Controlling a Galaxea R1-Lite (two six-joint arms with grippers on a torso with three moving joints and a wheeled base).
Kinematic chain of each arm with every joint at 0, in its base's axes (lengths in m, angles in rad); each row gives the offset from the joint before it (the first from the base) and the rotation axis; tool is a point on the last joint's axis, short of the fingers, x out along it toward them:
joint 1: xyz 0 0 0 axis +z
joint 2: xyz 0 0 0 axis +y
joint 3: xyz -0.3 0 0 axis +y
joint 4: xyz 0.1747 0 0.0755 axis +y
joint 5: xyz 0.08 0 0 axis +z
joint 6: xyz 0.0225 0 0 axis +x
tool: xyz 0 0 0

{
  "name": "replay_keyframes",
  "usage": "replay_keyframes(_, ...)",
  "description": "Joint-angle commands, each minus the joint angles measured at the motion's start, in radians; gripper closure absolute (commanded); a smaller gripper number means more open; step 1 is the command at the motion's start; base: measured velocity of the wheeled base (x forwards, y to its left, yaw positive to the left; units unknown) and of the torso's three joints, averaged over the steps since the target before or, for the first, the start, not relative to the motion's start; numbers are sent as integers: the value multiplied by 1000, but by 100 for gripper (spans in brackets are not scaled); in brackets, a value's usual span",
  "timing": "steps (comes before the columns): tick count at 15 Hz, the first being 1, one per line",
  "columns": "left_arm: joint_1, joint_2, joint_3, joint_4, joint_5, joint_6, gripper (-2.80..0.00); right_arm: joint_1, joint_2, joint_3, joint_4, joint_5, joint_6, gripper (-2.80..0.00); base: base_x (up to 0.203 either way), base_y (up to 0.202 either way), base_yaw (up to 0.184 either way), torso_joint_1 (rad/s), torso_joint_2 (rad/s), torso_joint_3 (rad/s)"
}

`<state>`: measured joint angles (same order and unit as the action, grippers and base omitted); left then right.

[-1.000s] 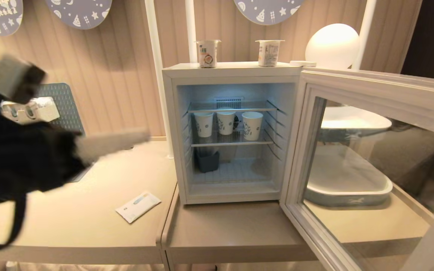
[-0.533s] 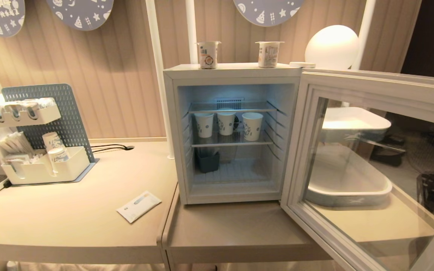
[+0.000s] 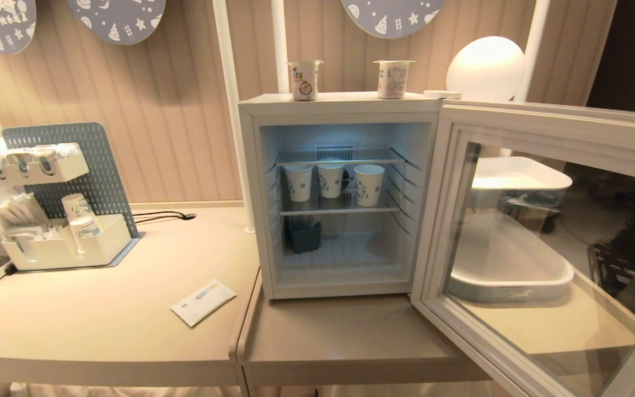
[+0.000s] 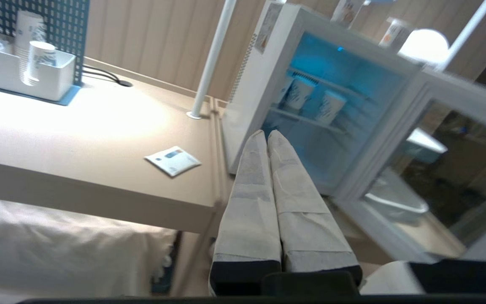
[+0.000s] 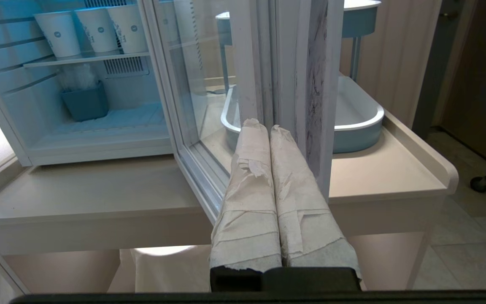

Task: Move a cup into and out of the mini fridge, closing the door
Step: Put the yoghurt in the freezer

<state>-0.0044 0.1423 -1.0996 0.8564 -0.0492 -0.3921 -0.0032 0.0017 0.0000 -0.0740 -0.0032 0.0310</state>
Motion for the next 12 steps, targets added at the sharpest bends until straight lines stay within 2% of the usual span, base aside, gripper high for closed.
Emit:
replay_keyframes(1, 8, -115, 138, -53, 6, 31, 0, 0, 1, 38, -1, 0, 0, 0, 0, 0, 0, 0, 0, 0)
replay_keyframes(2, 8, -125, 220, -147, 13, 35, 0, 0, 1, 38, -1, 0, 0, 0, 0, 0, 0, 0, 0, 0)
replay_keyframes(5, 9, -135, 585, -619, 51, 64, 0, 0, 1, 38, -1, 0, 0, 0, 0, 0, 0, 0, 0, 0)
replay_keyframes(7, 9, -134, 900, -1000, 54, 169, 0, 0, 1, 38, -1, 0, 0, 0, 0, 0, 0, 0, 0, 0)
replay_keyframes(8, 9, -135, 1016, -1159, 37, 213, 0, 0, 1, 38, -1, 0, 0, 0, 0, 0, 0, 0, 0, 0)
replay_keyframes(9, 9, -137, 1098, -1250, 20, 240, 0, 0, 1, 38, -1, 0, 0, 0, 0, 0, 0, 0, 0, 0)
replay_keyframes(10, 9, -139, 1141, -1264, 19, 263, 0, 0, 1, 38, -1, 0, 0, 0, 0, 0, 0, 0, 0, 0)
replay_keyframes(12, 9, -141, 1141, -1183, 58, 293, 0, 0, 1, 38, -1, 0, 0, 0, 0, 0, 0, 0, 0, 0)
